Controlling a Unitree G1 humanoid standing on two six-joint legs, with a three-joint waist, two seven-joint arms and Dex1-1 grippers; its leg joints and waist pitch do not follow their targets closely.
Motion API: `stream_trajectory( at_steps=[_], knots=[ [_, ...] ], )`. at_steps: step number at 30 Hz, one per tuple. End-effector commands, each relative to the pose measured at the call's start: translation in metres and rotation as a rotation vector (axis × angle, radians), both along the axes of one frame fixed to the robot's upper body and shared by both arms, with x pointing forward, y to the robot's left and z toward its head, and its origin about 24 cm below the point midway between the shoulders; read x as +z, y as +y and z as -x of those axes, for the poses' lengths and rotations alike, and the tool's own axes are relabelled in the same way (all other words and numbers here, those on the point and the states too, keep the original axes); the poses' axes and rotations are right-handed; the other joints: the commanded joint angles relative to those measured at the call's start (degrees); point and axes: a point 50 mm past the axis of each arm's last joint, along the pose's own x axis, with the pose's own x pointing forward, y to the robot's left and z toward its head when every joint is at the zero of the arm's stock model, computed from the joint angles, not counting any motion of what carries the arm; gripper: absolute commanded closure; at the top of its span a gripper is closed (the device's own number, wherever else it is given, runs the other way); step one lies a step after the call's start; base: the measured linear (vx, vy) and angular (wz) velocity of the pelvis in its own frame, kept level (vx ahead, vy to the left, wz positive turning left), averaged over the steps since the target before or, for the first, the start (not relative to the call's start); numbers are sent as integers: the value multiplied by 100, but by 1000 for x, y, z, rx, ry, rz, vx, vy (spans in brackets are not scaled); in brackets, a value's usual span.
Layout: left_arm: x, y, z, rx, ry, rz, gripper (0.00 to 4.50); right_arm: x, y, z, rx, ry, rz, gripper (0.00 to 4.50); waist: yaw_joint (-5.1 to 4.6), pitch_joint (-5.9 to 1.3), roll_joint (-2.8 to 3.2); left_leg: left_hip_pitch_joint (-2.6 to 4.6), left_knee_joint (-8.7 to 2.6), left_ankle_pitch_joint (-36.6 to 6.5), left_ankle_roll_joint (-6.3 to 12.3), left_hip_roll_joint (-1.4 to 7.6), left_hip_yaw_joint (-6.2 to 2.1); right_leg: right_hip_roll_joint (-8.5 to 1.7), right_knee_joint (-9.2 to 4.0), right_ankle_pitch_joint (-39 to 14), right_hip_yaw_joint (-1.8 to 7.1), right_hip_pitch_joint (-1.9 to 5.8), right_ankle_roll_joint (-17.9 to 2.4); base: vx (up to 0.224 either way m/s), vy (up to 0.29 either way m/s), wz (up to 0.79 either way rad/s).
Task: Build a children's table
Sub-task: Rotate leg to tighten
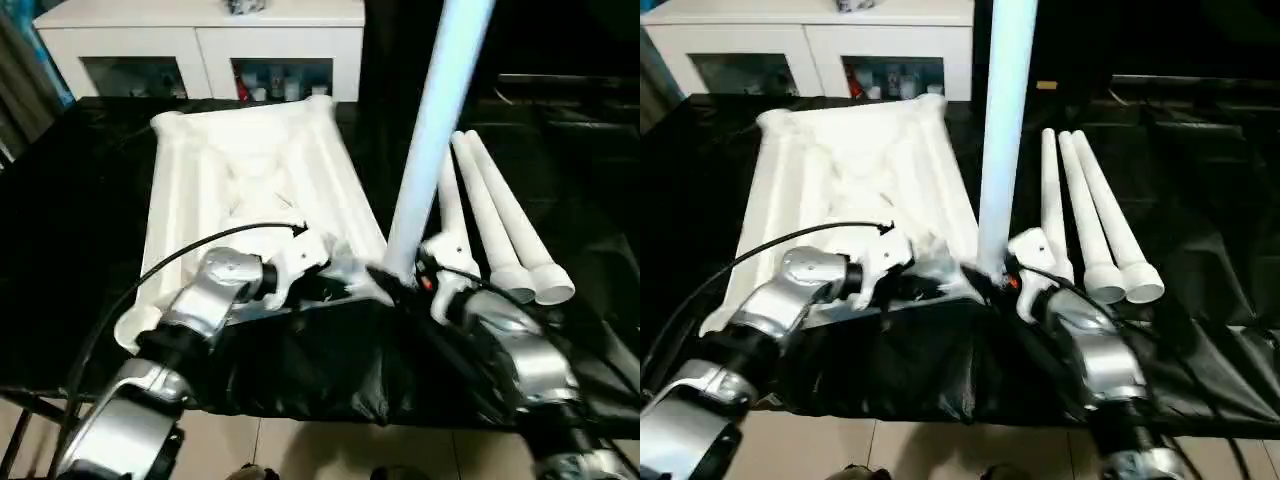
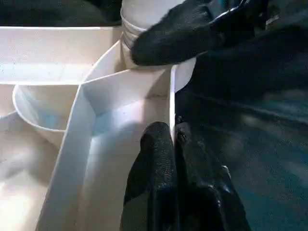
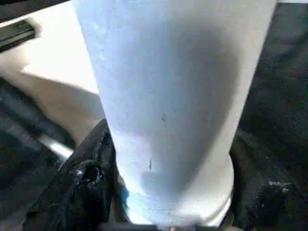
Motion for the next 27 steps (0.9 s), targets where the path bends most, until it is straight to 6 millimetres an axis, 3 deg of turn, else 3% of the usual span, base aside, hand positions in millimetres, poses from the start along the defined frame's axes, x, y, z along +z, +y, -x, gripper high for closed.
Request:
stream_trajectory(
  at_steps=[1, 5, 11, 12, 14, 16, 19, 22, 24, 27],
  knots=[
    [1, -17, -1, 22, -15, 9, 450, -23, 24, 8, 35, 112, 3, 178, 6, -294, -34, 49, -420, -1600, 151, 279, -190, -490, -533, -2064, 253, 214, -1148, 0, 0, 0],
    [-2, -30, -3, 77, -39, -3, 450, -25, 45, 1, -43, 114, -34, 178, -7, -308, -7, 53, -427, -1563, 150, 292, -187, -476, -524, -1817, 258, 204, -1163, 0, 0, 0],
    [-3, -33, 0, 33, -51, -19, 450, -18, 53, -4, -21, 32, -5, 178, -6, -298, 21, 50, -436, -1658, 177, 292, -187, -482, -528, -1806, 261, 206, -1159, 0, 0, 0],
    [-3, -33, 1, 25, -51, -21, 450, -17, 53, -4, -18, 22, -3, 178, -8, -299, 18, 53, -439, -1688, 173, 294, -186, -483, -533, -1825, 260, 204, -1159, 0, 0, 0],
    [-3, -28, 2, -4, -54, -29, 450, -12, 46, -5, 0, -3, -20, 108, -12, -300, 17, 52, -446, -1744, 171, 296, -190, -482, -529, -1838, 262, 210, -1156, 0, 0, 0],
    [-3, -27, 2, -6, -55, -31, 450, -11, 45, -5, 2, -10, -18, 108, -11, -315, 17, 43, -436, -1663, 205, 293, -184, -482, -518, -1688, 267, 217, -1190, 0, 0, 0],
    [-2, -19, 3, -58, -66, -46, 450, -6, 37, -3, 77, -15, -22, 73, -1, -330, 16, 24, -421, -1450, 282, 294, -177, -482, -486, -1320, 267, 242, -1281, 0, 0, 0],
    [-1, -9, 6, -131, -70, -61, 450, -2, 29, 4, 199, -17, -10, 53, 14, -360, 0, -4, -382, -1051, 505, 288, -162, -472, -415, -594, 255, 287, -1439, 0, 0, 0],
    [0, -5, 8, -157, -66, -69, 450, -1, 25, 8, 255, -16, -3, 44, 47, -356, 13, -2, -371, -940, 607, 308, -148, -469, -395, -421, 243, 288, -1513, 0, 0, 0],
    [3, -1, 8, -197, -79, -69, 450, 0, 16, 16, 359, 0, 24, 44, 77, -345, 16, 22, -381, -1082, 580, 330, -142, -466, -414, -655, 232, 275, -1517, 0, 0, 0]
  ],
)
